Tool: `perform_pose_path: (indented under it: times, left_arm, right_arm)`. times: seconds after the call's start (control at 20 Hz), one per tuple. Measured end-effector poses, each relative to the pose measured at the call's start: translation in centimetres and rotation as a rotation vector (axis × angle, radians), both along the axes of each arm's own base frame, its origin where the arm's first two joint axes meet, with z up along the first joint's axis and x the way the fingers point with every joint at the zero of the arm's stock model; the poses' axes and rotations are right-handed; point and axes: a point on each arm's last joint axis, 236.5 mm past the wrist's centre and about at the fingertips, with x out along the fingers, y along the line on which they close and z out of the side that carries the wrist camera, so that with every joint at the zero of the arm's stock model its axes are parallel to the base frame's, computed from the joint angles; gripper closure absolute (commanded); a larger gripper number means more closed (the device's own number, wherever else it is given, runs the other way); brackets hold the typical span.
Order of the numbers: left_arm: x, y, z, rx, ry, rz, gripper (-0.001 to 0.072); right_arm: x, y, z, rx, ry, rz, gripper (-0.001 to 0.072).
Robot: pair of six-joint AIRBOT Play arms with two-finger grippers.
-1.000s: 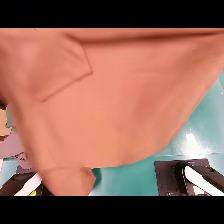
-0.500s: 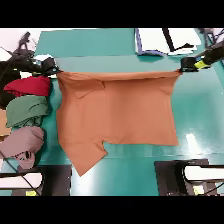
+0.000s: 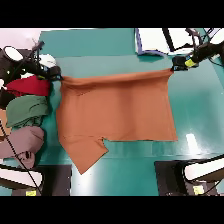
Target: Fold the shirts.
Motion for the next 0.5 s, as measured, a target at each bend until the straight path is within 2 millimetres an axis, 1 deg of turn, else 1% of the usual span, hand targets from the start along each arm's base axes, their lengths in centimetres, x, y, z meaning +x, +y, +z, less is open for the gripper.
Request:
perform_pose_path:
  times: [0.15, 0.3, 0.35, 0.4, 0.45, 0.5]
  left_arm:
    - [-2.9, 0.1, -3.6, 0.021, 0.118, -0.028, 0.0684]
    - [-5.1, -0.2, -6.2, 0.027, 0.196, -0.041, 0.0683]
    - [-5.5, -0.2, -6.7, 0.027, 0.211, -0.042, 0.0680]
    - [-5.9, -0.2, -7.1, 0.030, 0.224, -0.046, 0.0495]
    - [-6.2, -0.2, -7.3, 0.032, 0.232, -0.048, 0.0212]
    - [-6.5, -0.2, -7.4, 0.033, 0.240, -0.049, 0.0232]
  right_arm:
    - [-2.7, -0.1, -2.5, -0.012, 0.066, -0.006, 0.0697]
    - [-5.0, -0.2, -5.0, -0.022, 0.112, -0.017, 0.0695]
    - [-5.5, -0.2, -5.6, -0.021, 0.122, -0.021, 0.0625]
    - [-6.1, -0.1, -6.3, -0.020, 0.136, -0.023, 0.0411]
    - [-6.6, -0.1, -6.9, -0.019, 0.149, -0.025, 0.0336]
    - [-7.0, 0.0, -7.3, -0.017, 0.156, -0.027, 0.0336]
